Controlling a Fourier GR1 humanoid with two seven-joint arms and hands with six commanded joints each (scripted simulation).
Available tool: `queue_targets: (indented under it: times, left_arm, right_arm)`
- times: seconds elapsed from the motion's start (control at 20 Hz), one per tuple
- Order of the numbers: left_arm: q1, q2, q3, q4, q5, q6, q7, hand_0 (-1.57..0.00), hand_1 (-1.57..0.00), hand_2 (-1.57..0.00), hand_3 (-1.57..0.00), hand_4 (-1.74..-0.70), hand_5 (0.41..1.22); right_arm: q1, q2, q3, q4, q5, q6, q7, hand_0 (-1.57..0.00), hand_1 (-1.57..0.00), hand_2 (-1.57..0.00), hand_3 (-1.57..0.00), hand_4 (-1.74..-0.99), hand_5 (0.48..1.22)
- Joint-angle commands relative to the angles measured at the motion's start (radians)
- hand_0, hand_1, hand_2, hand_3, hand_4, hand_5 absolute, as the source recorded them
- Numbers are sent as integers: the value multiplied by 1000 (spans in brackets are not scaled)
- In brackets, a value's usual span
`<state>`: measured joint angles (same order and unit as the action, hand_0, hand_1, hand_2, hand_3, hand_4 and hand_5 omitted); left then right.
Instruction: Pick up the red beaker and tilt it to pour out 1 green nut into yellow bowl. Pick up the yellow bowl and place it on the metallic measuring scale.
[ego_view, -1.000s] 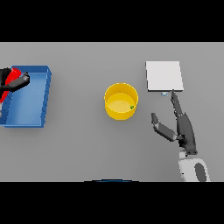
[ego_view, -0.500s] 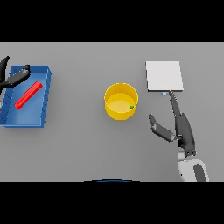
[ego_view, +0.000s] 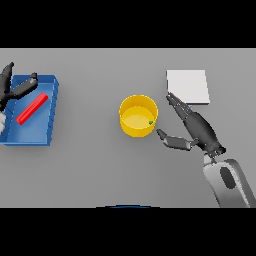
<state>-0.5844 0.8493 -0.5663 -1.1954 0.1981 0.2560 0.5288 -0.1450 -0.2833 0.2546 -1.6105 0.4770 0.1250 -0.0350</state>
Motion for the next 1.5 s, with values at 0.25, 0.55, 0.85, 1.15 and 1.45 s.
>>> queue_targets:
  times: [0.25, 0.55, 0.85, 1.15, 1.45]
  left_arm:
    - [4, 6, 0, 2, 1, -6, -10, -1, 0, 0, 0, -794, 719]
    - [-4, -4, -6, 10, -1, -12, -15, 1, 1, 1, 1, -799, 720]
    - [-13, 0, -3, 15, -5, -10, -19, 1, 1, 1, 1, -794, 723]
    - [-16, 0, -6, 20, -6, -17, -13, 1, 1, 1, 1, -797, 734]
    - [-26, -2, 0, 35, -4, -23, -23, 1, 1, 1, 1, -797, 735]
  right_arm:
    - [-196, -101, 141, 96, 182, 100, -56, 1, 1, 1, 1, -1270, 664]
    - [-323, -106, 222, 224, 233, 178, -115, 1, 1, 1, 1, -1276, 670]
    - [-429, -79, 284, 340, 257, 248, -146, 1, 1, 1, 1, -1246, 686]
    - [-482, -67, 328, 429, 278, 294, -178, 1, 1, 1, 1, -1281, 674]
    - [-510, -54, 372, 465, 307, 337, -157, 1, 1, 1, 1, -1307, 690]
